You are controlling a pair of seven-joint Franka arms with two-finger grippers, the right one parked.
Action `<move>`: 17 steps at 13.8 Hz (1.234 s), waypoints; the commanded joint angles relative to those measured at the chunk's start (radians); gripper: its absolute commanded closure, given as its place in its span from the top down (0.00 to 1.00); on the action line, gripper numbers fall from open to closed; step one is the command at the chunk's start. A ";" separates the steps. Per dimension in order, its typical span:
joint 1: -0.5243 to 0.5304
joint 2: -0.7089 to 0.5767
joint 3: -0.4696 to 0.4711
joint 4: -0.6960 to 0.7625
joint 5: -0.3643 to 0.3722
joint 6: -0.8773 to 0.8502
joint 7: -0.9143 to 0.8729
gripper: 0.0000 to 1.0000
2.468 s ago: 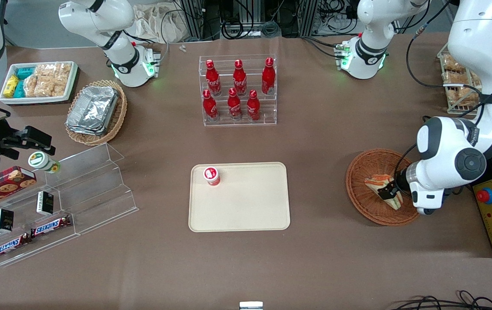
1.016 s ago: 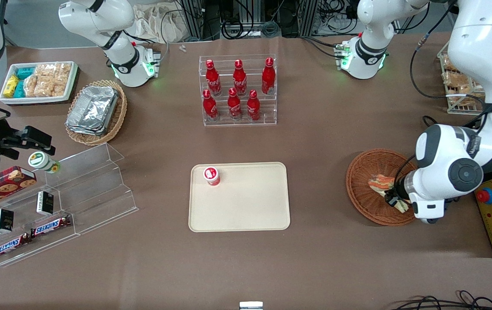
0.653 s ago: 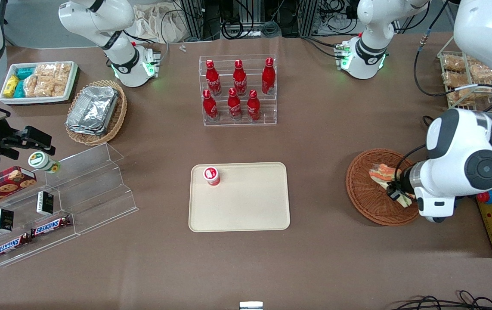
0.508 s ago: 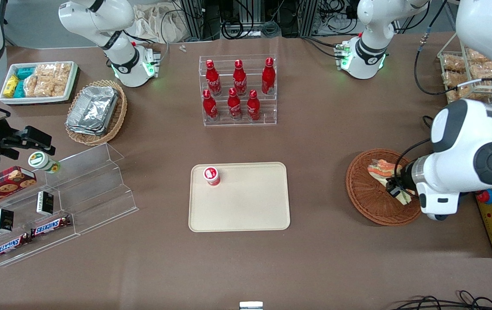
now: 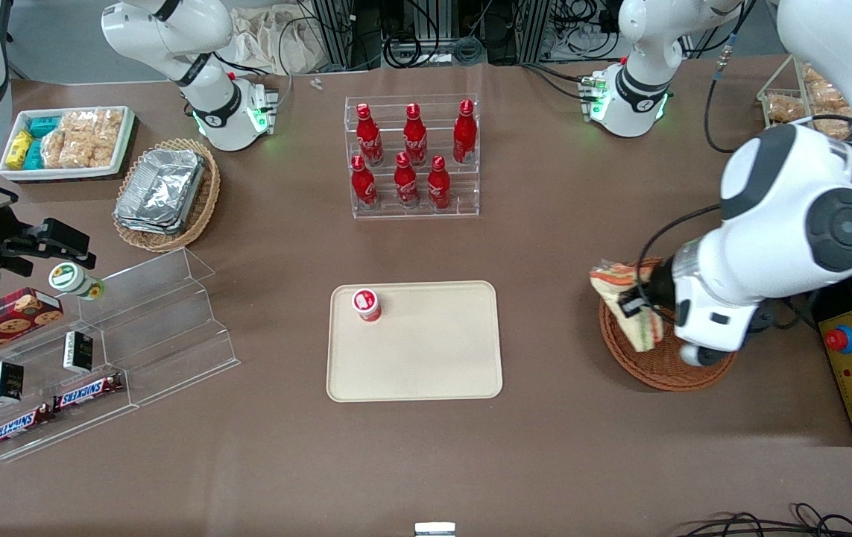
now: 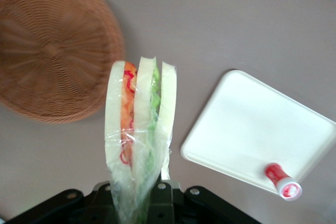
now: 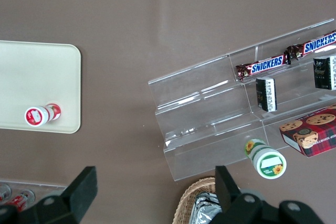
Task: Place sandwich from basket to tray
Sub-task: 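Carry the sandwich with the left gripper over to the cream tray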
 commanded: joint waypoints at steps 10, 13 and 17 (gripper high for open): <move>-0.318 0.378 0.030 -0.006 0.327 0.326 0.016 0.00; -0.430 0.413 0.132 -0.003 0.342 0.372 0.011 0.00; -0.471 0.436 0.158 -0.006 0.339 0.383 0.013 0.00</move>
